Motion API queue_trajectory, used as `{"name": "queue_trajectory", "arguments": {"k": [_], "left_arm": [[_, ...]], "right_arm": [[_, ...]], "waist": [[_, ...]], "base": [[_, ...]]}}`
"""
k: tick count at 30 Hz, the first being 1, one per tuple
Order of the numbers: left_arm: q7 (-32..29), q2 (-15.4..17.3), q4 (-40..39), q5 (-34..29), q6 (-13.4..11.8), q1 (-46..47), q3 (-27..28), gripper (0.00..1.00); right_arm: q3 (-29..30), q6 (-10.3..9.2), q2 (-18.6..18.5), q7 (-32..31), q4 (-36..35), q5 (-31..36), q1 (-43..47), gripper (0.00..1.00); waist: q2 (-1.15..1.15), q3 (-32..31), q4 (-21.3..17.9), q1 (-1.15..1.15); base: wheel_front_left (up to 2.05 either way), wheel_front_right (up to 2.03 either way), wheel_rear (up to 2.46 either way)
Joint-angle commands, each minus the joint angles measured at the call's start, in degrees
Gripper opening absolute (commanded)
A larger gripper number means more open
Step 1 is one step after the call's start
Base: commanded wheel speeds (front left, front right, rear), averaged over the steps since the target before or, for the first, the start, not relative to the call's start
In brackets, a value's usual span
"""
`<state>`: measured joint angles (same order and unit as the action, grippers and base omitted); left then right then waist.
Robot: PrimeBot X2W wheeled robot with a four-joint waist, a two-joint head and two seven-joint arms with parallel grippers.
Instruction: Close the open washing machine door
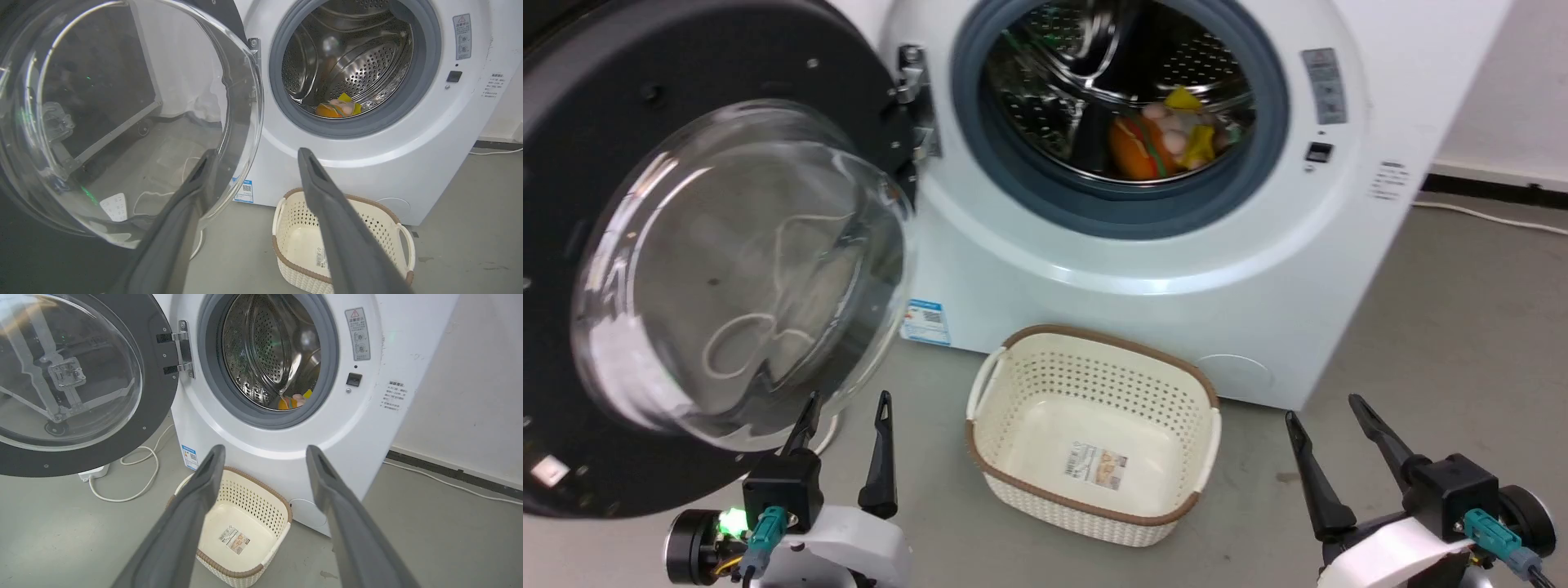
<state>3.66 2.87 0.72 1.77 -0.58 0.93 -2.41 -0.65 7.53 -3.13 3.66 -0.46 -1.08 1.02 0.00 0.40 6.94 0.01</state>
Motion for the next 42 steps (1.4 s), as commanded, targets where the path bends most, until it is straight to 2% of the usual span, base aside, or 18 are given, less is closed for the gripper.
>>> {"name": "queue_trajectory", "arguments": {"k": [1, 25, 33, 39, 40, 41, 42], "left_arm": [[0.64, 0.01, 0.07, 0.32, -0.17, 0.39, -0.19, 1.0], [3.52, 0.01, -2.95, 1.8, -1.93, -1.57, 0.57, 1.0], [4.35, 0.01, -3.01, 2.06, -1.74, -1.79, 0.87, 1.0], [5.07, 0.01, -2.15, 2.6, -0.38, -1.65, 1.01, 1.0], [5.31, 0.01, -1.98, 3.25, 0.04, -1.59, 0.92, 0.49], [5.31, 0.01, -1.98, 3.25, 0.04, -1.59, 0.92, 0.49], [5.43, 0.01, -1.78, 4.06, 0.52, -1.6, 0.77, 0.0]], "right_arm": [[-0.23, -0.01, 0.08, 0.66, -0.15, 0.11, 0.76, 1.0], [-6.12, -0.02, -0.89, 3.53, 2.4, -0.03, -1.66, 1.0], [-6.63, -0.02, -0.85, 4.36, 2.77, -0.17, -1.6, 1.0], [-6.18, -0.02, -0.71, 5.08, 2.84, -0.03, -1.27, 1.0], [-6.03, -0.03, -0.64, 5.32, 2.83, 0.05, -1.14, 1.0], [-6.03, -0.03, -0.64, 5.32, 2.83, 0.05, -1.14, 1.0], [-5.98, -0.03, -0.61, 5.44, 2.83, 0.1, -1.07, 1.0]], "waist": [[0.0, 0.0, 1.3, -0.01], [0.0, 1.24, 8.08, -0.01], [0.0, 1.21, 9.71, -0.01], [0.0, 1.4, 11.15, -0.01], [0.0, 1.61, 11.65, -0.01], [0.0, 1.61, 11.65, -0.01], [0.0, 1.71, 11.9, -0.01]], "base": [[0.0, 0.0, 0.0], [0.0, 0.0, 0.0], [0.0, 0.0, 0.0], [0.0, 0.0, 0.0], [0.0, 0.0, 0.0], [0.0, 0.0, 0.0], [0.0, 0.0, 0.0]]}}
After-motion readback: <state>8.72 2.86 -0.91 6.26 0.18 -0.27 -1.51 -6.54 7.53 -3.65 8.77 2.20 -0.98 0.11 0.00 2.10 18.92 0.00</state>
